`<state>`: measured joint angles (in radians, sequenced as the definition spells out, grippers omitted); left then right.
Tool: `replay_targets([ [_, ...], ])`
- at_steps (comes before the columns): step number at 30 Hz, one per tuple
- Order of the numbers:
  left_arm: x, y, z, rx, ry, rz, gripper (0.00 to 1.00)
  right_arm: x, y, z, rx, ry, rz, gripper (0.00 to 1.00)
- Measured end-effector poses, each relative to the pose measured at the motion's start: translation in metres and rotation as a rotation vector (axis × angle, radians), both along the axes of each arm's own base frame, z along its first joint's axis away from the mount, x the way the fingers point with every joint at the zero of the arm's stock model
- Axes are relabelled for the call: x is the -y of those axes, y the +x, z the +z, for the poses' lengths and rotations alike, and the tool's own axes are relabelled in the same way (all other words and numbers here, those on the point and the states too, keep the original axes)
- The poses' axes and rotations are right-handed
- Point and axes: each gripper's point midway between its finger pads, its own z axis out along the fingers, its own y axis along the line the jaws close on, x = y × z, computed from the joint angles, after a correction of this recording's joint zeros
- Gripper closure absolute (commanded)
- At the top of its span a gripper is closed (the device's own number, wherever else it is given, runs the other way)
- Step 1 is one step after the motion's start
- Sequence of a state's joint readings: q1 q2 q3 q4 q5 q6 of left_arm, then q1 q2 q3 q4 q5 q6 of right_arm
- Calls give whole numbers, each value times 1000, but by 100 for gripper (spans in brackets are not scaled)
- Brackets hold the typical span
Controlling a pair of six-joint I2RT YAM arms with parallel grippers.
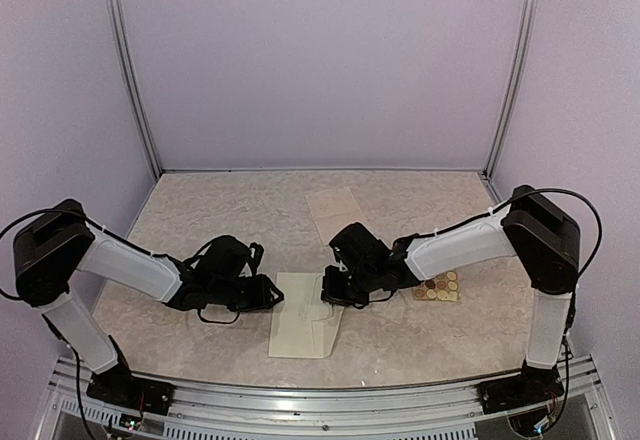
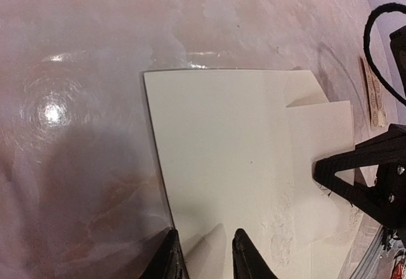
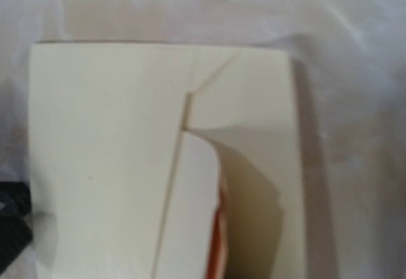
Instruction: Place the letter into the envelope and seal it
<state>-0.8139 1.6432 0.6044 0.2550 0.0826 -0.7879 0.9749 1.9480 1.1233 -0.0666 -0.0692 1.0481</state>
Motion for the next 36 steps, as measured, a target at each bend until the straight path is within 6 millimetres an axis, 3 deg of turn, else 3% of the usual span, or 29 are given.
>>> replay_targets([
  [10,8,-1,0,3,-17,-20,74,-16,5,-3,5,3,47,100],
  [15,12,-3,0,7,-15,-28,73,-14,7,-2,11,-33,55,99],
  [25,10,-9,12,-3,-22,-24,68,3,8,0,60,-196,55,68],
  [29,10,-8,26,19,-42,-22,64,10,8,5,81,-259,54,59],
  [32,8,-6,27,21,-43,-14,61,14,9,6,88,-291,53,52],
  [36,4,-2,26,19,-42,-1,60,18,9,6,89,-309,51,49],
])
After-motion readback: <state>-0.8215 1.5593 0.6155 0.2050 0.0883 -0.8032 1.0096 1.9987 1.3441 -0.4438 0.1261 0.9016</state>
